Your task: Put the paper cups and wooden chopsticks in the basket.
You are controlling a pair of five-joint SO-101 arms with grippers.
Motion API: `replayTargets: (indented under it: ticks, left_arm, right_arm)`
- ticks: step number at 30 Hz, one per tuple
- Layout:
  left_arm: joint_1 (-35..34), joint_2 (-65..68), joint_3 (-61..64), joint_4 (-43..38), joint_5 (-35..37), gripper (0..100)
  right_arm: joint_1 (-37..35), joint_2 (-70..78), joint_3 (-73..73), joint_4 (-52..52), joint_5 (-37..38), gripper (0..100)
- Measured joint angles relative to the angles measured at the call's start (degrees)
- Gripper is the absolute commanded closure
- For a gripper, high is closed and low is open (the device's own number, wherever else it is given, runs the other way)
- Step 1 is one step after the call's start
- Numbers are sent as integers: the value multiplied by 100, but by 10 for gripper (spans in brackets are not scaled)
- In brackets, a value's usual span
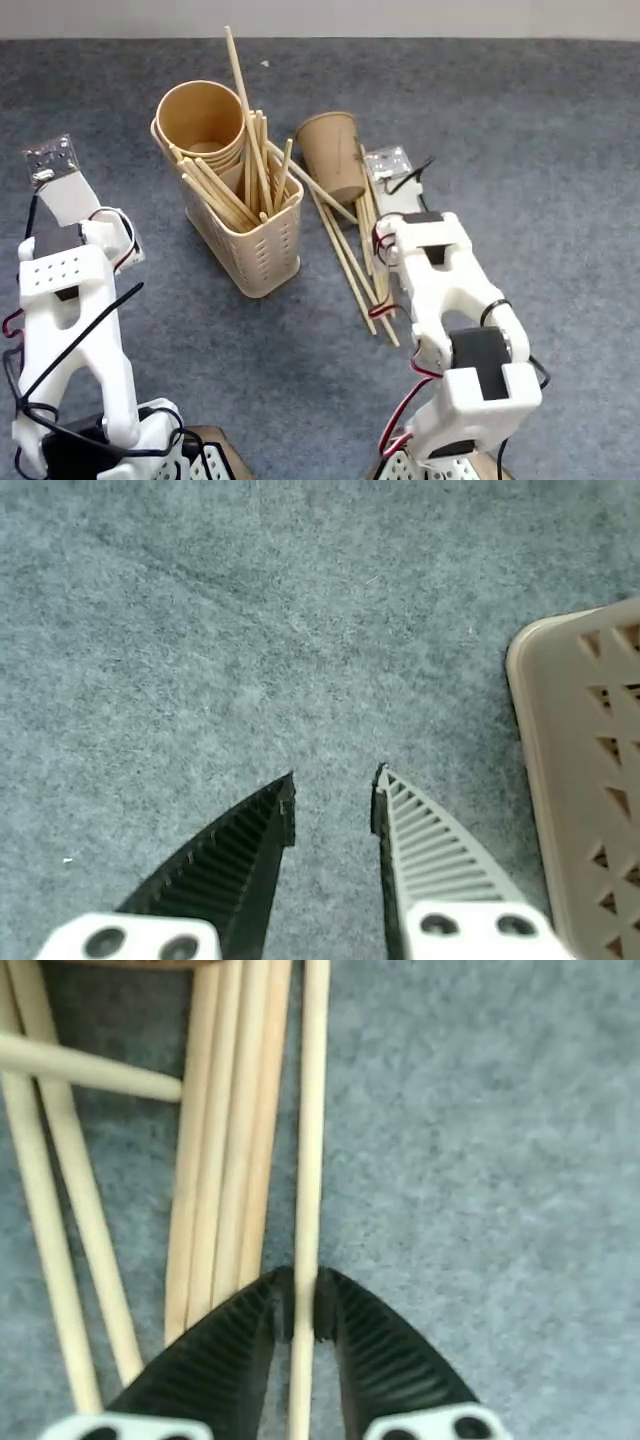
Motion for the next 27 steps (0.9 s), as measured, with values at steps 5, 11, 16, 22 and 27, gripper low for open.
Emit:
replayTargets:
  ticks: [5,11,16,22,27]
  left_arm:
    - [0,0,0,0,0,845]
    - [0,0,0,-18,0,845]
    - [0,0,18,-176,0,846]
    - [35,0,26,-176,0,846]
    - [35,0,26,-176,0,846]
  right_arm:
    - [308,-747,-97,176,-457,992]
    - [475,-3218,-97,176,-932,992]
    - [-105,-5556,-97,-193,-1407,992]
    - [-2075,-6365,-97,-1670,-1512,992]
    - [-2954,-6075,62,-2479,-1565,982]
